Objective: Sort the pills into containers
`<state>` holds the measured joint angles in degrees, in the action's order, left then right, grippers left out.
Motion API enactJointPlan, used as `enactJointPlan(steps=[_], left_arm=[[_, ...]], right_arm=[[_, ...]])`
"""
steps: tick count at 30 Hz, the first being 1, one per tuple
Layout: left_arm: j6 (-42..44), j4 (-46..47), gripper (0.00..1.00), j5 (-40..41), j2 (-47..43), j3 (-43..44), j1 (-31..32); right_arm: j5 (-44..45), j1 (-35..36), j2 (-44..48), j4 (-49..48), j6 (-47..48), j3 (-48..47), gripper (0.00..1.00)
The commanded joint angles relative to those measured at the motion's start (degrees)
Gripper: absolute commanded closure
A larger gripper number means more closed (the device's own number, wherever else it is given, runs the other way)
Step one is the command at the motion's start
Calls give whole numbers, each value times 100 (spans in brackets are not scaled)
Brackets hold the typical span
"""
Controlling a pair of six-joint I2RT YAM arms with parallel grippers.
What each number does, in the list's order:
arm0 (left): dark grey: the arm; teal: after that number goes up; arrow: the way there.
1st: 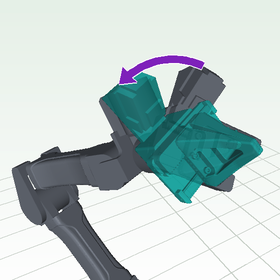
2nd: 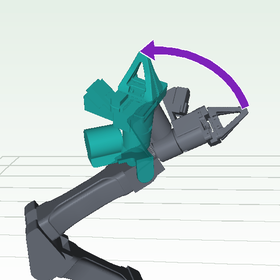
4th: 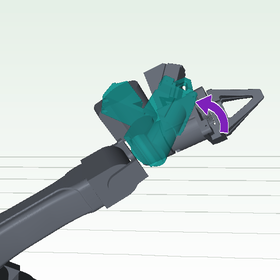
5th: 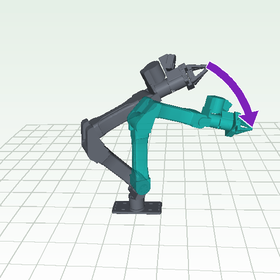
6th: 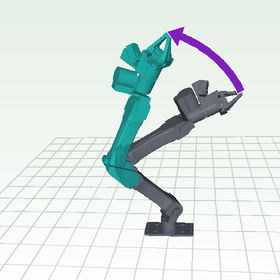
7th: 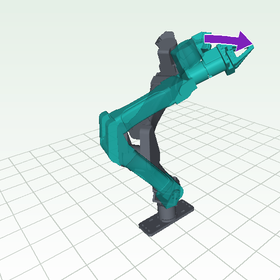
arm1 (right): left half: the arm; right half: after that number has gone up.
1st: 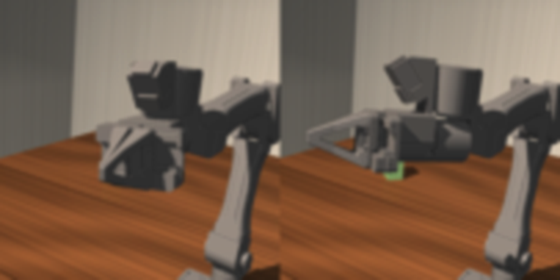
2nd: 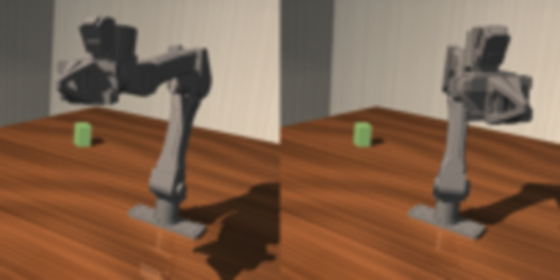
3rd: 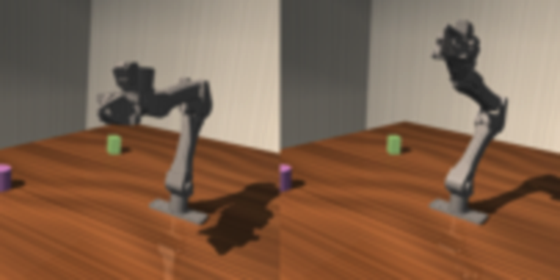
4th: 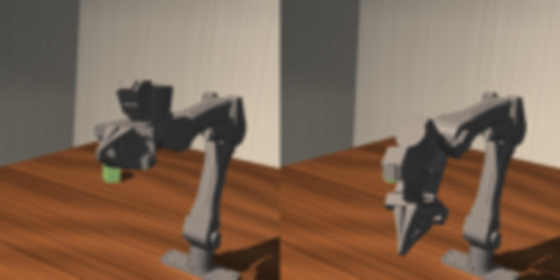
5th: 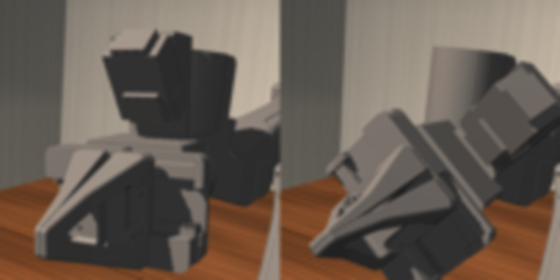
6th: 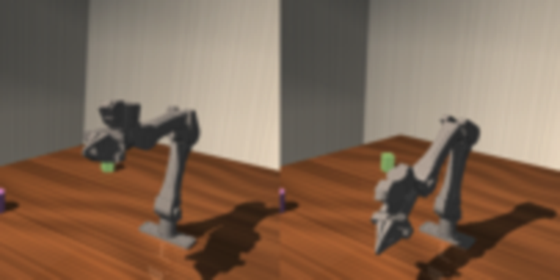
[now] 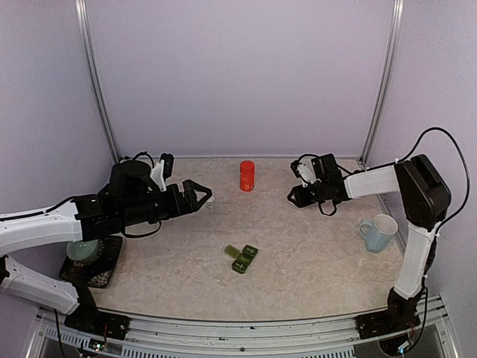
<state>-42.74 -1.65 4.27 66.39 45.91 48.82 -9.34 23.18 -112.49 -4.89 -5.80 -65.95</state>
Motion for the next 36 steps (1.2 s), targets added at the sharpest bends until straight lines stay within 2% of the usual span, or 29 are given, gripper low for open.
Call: enactJointPlan(steps=[1,7,12,16,26,30,34,35,36], left_arm=[[210,-171,1,-137,181,292,-22],[402,-62,1,-385,479,483,8],[502,-158,1,-497,919,714,119],[398,-3,1,-464,1017,663,253],[356,-124,1,-244,1090,696,488],[337,-117,1,-227,1091,690,504],[328,-116,1,-233,1087,696,513],[328,-116,1,-229,1087,703,515],[336,-128,1,-219,1087,705,515]], right_arm=[[-456,508,1007,1278,384,68,68],[-759,1005,1718,1990,737,659,71],[-772,1422,2428,1333,895,1439,71],[-614,1464,2352,909,893,1850,71],[-44,1759,1539,1004,936,1820,68],[184,1812,1482,1117,866,1718,58],[289,1830,1556,1194,725,1692,42],[323,1829,1633,1183,632,1739,33],[320,1830,1721,1144,566,1806,30]])
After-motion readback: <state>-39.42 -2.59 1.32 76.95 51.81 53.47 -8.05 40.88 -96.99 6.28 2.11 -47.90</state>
